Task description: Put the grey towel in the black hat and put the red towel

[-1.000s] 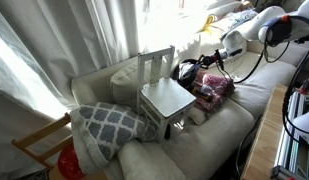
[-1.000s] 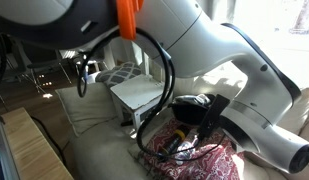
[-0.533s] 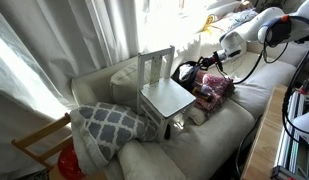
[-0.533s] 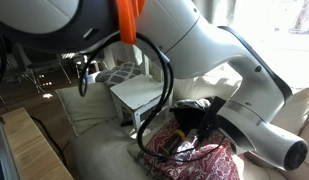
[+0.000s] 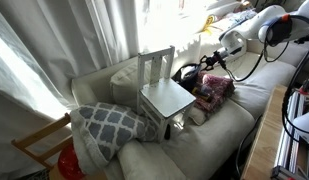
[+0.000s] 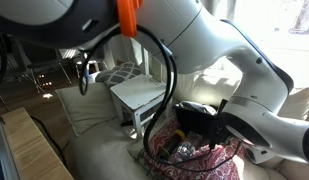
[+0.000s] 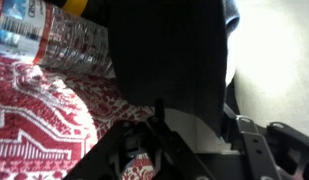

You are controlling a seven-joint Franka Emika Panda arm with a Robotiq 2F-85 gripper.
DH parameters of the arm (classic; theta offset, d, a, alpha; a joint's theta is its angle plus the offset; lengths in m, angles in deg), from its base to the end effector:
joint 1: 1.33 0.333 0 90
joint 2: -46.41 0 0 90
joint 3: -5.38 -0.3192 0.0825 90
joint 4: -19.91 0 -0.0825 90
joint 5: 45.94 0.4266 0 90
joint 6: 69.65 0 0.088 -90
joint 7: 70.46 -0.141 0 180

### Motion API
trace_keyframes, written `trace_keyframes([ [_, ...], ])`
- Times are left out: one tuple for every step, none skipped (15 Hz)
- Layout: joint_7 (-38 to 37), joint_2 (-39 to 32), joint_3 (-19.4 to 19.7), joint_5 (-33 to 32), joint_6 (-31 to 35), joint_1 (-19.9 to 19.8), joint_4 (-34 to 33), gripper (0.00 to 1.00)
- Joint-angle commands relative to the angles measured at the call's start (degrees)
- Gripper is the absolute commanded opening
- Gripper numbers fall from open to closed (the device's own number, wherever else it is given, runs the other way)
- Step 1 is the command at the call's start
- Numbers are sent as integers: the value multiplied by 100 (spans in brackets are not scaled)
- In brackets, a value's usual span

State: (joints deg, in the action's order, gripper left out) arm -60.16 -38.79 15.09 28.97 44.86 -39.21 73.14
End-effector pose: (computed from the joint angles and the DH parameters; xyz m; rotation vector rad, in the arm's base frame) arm 0.5895 -0.4548 -0.1142 -1.7358 1.3971 -0.1342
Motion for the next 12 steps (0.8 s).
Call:
trace_keyframes([
  [-521, 7, 159, -797, 317, 28, -370, 86],
  [-478, 167, 392, -742, 180, 148, -248, 93],
  [-423, 308, 451, -877, 124, 172, -192, 99],
  [-303, 508, 524, -953, 68, 205, -56, 100],
  [-208, 714, 596, -1042, 18, 234, 77, 100],
  [-73, 933, 658, -1123, -37, 265, 224, 100],
  [52, 1172, 732, -1225, -109, 304, 393, 100],
  [126, 1395, 821, -1333, -223, 346, 554, 100],
  [314, 1671, 864, -1436, -452, 357, 747, 100],
  [373, 1924, 887, -1491, -709, 352, 938, 100],
  [620, 2217, 884, -1518, -994, 327, 1156, 100],
  [794, 2462, 885, -1554, -1334, 293, 1327, 100],
])
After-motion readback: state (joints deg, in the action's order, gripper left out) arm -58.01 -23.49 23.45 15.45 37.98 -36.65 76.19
